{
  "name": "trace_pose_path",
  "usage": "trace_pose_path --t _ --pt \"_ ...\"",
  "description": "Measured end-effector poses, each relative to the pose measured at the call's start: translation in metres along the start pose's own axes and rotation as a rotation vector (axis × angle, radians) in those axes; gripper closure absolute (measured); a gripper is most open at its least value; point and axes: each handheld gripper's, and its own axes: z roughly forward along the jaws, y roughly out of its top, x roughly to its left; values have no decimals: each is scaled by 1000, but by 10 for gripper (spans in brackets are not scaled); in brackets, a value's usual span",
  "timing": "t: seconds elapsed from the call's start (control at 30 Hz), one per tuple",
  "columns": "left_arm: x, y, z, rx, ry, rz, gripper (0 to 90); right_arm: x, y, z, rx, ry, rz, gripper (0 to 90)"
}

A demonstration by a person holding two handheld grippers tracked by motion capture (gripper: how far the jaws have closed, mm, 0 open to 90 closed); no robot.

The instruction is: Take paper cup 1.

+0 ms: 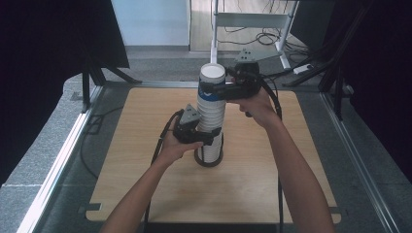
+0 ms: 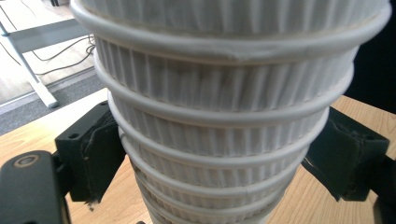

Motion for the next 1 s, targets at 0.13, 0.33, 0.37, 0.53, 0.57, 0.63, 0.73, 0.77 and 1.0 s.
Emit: trace_pose_path --t 0.13,0.33,0.37,0.53,0.57,0.63,0.73,0.77,1.0 --pt "-1 0 0 2 1 -1 127 0 1 -2 -11 -1 -3 272" --pt "-1 0 1 2 1 1 127 2 10 -9 -52 -12 -12 275" --pt "-1 0 1 4 0 3 127 3 12 -11 -54 -15 -16 275" --pt "-2 0 1 5 2 5 127 6 21 -19 -79 -25 -31 277" --pt "-2 0 1 5 3 5 127 7 22 -20 -84 -29 -33 277" --pt "-2 0 1 6 4 5 127 7 24 -21 -85 -34 -35 277" --pt "-2 0 1 8 3 8 127 8 25 -23 -90 -33 -42 278" --pt "-2 0 1 8 3 7 127 8 26 -25 -99 -34 -43 279" --pt "-2 1 1 14 0 12 127 9 31 -35 -134 -33 -47 280"
